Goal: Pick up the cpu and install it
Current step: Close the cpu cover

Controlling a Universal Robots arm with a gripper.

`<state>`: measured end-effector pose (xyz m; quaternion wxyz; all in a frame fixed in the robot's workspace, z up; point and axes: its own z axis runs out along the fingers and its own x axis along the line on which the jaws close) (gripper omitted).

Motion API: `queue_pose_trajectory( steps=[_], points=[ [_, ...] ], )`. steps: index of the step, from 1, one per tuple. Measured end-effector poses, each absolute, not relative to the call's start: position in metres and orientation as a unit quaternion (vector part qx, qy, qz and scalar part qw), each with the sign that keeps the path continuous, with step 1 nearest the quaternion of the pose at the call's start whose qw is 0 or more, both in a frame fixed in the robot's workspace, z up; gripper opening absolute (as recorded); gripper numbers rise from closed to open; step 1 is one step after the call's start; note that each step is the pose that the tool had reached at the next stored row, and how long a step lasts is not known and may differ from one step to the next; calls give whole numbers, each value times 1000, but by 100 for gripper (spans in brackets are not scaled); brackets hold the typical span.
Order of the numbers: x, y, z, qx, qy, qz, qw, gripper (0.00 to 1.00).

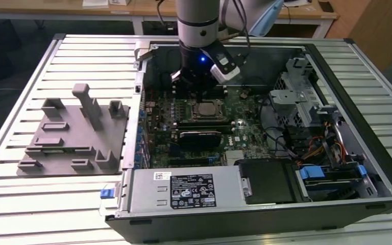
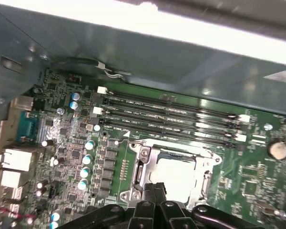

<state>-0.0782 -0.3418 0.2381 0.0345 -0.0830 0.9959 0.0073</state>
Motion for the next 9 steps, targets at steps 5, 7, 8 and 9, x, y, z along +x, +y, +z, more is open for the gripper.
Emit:
queue_pose_trajectory(
  steps=[5,7,8,9],
  points=[
    [-78,-342,250,-83,996,7,38,11],
    [-78,-342,252,-83,996,7,39,11],
    [-78,-342,252,-83,996,7,39,11],
    [-78,-342,252,-83,996,7,39,11]
  ],
)
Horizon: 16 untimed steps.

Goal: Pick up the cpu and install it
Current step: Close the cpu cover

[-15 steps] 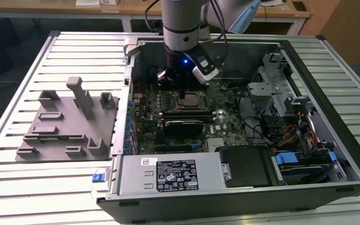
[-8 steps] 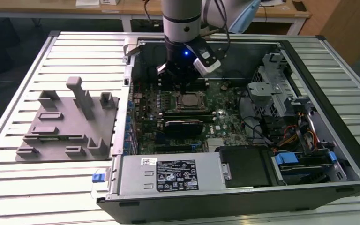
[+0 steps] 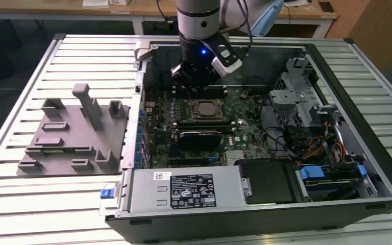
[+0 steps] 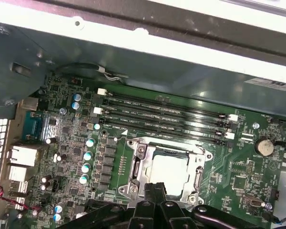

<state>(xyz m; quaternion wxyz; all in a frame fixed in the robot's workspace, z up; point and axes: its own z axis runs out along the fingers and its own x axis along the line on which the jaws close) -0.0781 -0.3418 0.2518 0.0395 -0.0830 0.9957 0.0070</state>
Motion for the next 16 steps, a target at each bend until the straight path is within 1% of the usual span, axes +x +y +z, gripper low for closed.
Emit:
queue_pose_trajectory(
  steps=[7,16],
  points=[
    [-70,-342,251,-73,997,6,39,11],
    [-70,-342,246,-13,999,4,40,11]
  ],
)
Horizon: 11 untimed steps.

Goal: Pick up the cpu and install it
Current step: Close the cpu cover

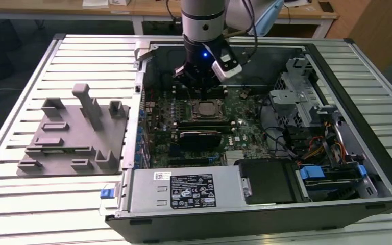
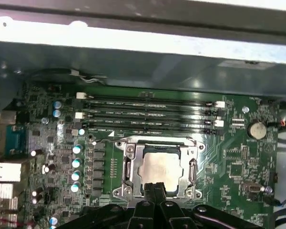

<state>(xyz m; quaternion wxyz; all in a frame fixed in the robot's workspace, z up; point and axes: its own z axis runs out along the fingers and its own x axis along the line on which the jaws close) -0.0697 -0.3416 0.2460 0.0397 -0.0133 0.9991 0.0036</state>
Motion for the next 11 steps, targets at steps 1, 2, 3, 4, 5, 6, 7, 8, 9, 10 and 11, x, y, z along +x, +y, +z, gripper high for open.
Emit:
queue_pose_trajectory(
  steps=[1,2,3,4,5,6,7,8,9,10,11],
  points=[
    [-69,-342,246,-10,999,3,40,11],
    [-68,-342,245,-7,999,3,40,11],
    [-67,-342,245,-5,999,3,40,11],
    [-66,-342,245,-4,999,3,40,11],
    [-64,-342,244,-3,999,3,40,11],
    [-63,-342,244,-2,999,3,40,11],
    [-62,-342,244,-1,999,3,40,11],
    [-60,-342,244,0,999,3,40,11],
    [-59,-342,243,2,999,3,40,11],
    [-59,-342,243,5,999,3,40,11],
    [-59,-342,242,9,999,3,40,11]
  ],
)
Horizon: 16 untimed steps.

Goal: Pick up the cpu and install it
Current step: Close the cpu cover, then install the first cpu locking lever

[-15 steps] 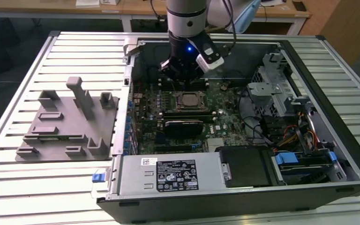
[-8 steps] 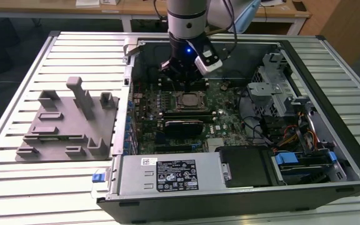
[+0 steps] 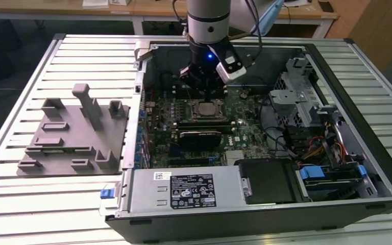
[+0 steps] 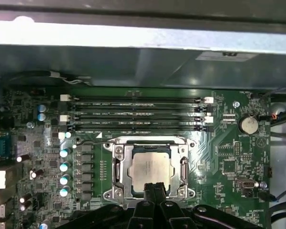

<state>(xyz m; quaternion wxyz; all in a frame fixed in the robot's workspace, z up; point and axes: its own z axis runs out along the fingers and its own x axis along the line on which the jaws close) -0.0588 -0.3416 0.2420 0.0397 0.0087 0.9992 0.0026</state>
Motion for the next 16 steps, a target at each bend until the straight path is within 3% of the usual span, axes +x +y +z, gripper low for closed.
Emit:
queue_pose_trajectory(
  steps=[8,12,16],
  points=[
    [-59,-342,241,21,999,2,40,11],
    [-56,-342,241,21,999,2,31,11],
    [-56,-342,241,22,999,2,31,11]
  ],
)
